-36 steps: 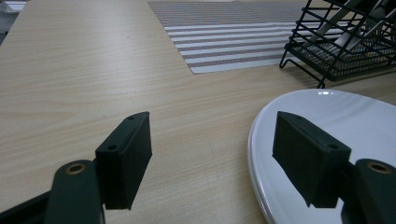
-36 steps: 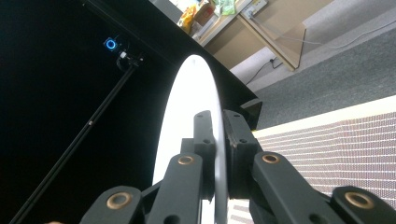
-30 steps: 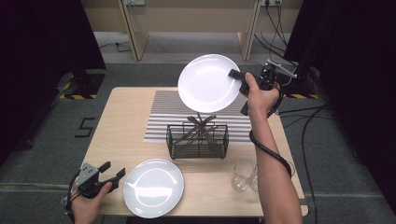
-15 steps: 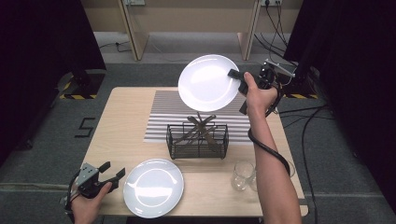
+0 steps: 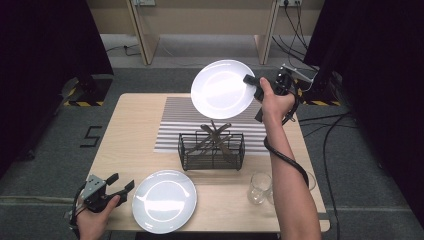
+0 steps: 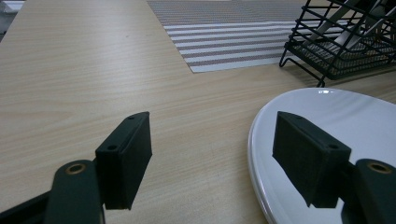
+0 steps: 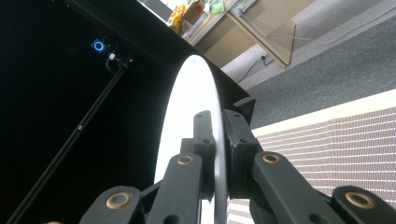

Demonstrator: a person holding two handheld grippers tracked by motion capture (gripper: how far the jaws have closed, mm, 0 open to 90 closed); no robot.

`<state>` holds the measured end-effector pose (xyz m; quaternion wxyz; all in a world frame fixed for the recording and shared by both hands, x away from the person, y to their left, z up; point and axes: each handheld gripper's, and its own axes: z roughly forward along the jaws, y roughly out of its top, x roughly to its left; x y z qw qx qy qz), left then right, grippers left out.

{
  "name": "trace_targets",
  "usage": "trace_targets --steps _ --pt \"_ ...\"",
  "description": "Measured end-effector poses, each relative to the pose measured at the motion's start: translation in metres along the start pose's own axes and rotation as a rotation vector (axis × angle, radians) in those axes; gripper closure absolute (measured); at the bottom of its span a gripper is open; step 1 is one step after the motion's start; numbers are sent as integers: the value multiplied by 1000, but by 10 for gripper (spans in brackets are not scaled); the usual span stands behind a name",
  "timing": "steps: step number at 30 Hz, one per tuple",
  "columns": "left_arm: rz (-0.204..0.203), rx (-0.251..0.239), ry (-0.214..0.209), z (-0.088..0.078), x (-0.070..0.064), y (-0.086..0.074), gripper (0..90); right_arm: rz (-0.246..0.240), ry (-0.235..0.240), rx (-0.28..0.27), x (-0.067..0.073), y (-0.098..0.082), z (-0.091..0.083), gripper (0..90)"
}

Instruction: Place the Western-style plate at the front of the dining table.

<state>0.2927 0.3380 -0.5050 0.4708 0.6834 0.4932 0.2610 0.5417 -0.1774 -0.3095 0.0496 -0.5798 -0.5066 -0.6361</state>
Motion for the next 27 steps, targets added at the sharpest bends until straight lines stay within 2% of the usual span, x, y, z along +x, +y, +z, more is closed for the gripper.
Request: trace_targets --steps 27 --pt "-4 -4 1 -1 0 0 279 12 -15 -4 -6 1 11 849"
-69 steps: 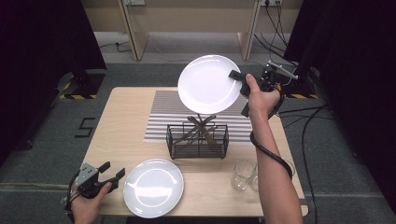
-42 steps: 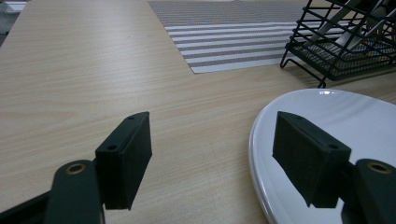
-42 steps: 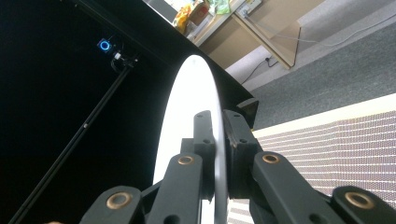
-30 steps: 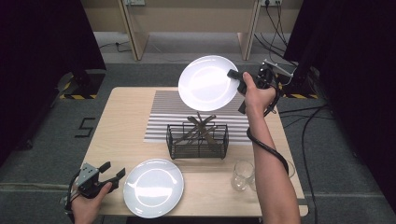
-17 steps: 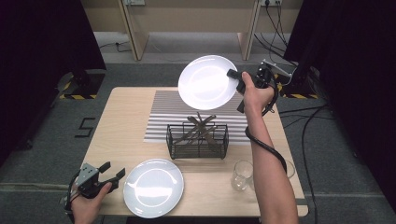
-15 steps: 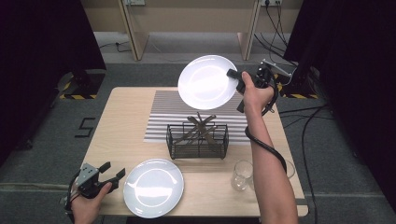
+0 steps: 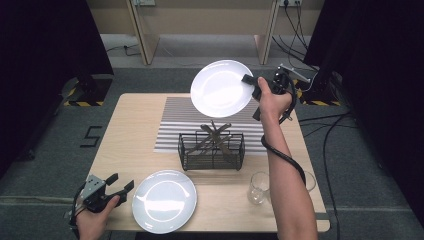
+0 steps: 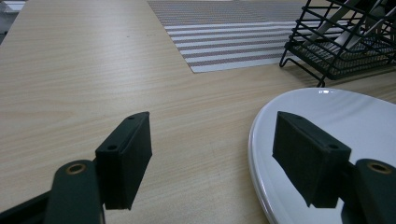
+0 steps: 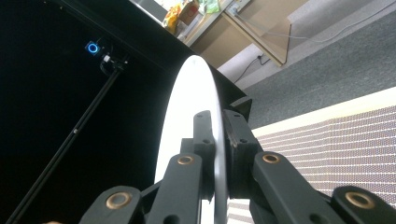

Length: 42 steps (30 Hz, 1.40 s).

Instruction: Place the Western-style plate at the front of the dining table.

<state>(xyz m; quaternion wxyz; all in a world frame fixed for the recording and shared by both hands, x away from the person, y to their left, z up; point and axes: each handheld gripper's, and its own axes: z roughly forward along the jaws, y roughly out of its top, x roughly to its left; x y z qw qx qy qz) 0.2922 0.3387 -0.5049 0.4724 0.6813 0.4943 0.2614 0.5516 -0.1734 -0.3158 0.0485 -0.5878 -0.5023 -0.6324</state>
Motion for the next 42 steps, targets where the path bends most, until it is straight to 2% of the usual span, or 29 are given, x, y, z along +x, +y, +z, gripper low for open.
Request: trace_targets --steps 42 --pt "6 1 -2 0 0 0 278 -7 -62 5 -15 -5 10 844"
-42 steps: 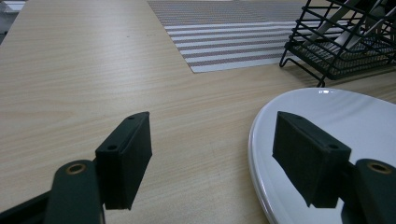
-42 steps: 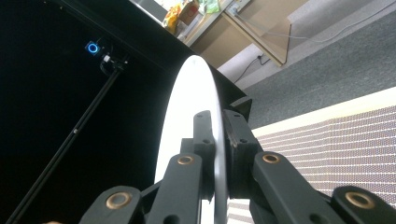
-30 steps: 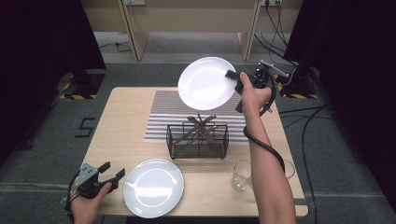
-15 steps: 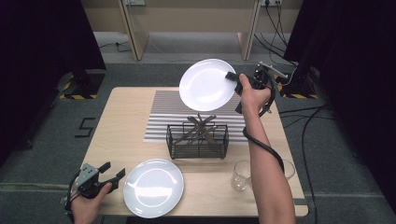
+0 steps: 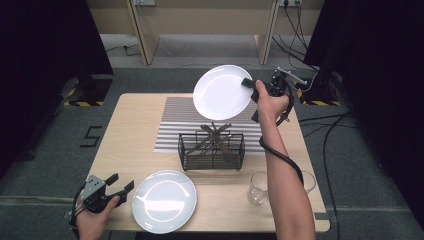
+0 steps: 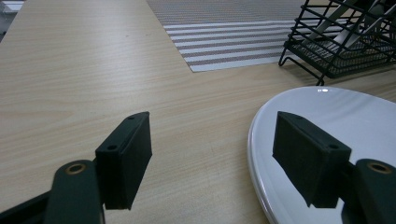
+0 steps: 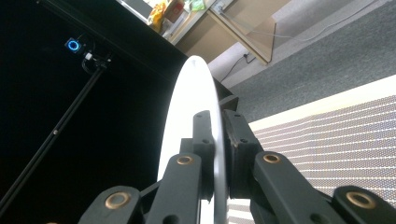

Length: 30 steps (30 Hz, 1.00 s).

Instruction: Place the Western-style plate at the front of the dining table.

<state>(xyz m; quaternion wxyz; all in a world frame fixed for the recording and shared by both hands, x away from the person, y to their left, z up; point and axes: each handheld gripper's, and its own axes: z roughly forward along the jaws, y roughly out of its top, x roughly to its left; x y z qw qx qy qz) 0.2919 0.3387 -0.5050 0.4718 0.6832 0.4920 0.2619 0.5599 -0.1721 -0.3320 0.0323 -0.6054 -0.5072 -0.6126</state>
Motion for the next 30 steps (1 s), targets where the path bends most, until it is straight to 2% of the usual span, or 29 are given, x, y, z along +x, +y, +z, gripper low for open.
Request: trace_targets --steps 30 --pt "2 0 -1 1 -1 0 278 -2 -36 21 -10 -4 6 844"
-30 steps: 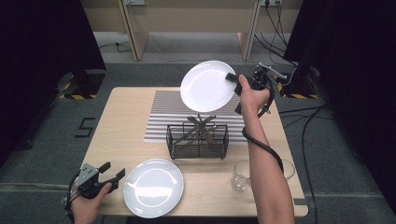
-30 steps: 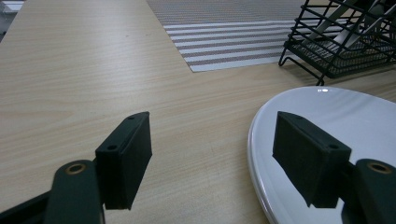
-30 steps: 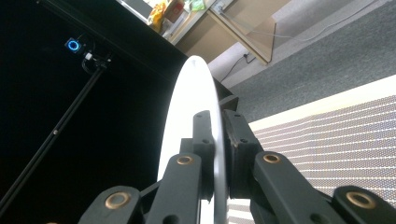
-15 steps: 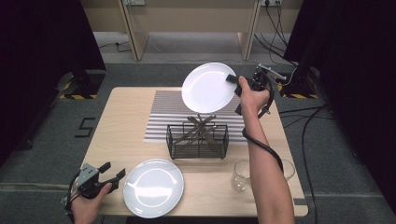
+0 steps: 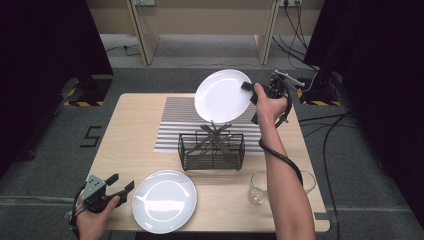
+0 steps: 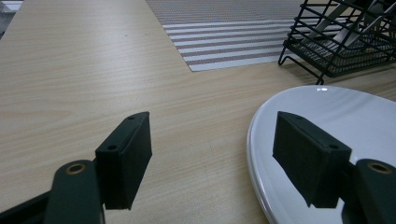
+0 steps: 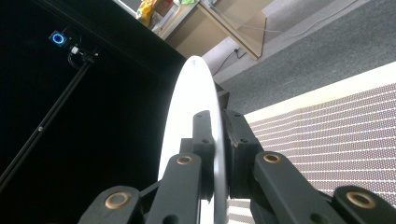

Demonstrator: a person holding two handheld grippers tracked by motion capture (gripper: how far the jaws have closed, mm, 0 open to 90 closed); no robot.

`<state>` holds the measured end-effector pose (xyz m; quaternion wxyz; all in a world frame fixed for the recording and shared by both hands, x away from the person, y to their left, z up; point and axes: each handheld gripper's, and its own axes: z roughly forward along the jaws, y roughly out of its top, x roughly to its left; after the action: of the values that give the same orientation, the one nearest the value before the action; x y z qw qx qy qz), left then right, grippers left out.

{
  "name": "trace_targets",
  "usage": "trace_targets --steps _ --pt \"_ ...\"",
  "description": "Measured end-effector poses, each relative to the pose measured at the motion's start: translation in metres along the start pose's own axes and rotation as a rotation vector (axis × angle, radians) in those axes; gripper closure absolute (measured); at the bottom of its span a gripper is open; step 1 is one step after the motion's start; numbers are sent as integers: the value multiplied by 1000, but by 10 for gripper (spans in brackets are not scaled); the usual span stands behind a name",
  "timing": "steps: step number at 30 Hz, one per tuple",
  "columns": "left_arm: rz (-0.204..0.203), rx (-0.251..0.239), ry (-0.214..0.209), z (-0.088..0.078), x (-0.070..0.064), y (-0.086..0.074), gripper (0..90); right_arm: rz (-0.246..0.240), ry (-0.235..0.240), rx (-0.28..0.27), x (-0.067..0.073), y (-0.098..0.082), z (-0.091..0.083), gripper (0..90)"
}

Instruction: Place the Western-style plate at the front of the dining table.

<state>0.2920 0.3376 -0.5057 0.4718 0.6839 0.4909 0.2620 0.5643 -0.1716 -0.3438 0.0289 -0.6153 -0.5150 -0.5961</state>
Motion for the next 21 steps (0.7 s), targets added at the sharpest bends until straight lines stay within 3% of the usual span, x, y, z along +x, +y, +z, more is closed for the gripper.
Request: trace_targets --steps 21 --pt "2 2 0 0 0 0 278 5 -25 14 -7 -4 4 844"
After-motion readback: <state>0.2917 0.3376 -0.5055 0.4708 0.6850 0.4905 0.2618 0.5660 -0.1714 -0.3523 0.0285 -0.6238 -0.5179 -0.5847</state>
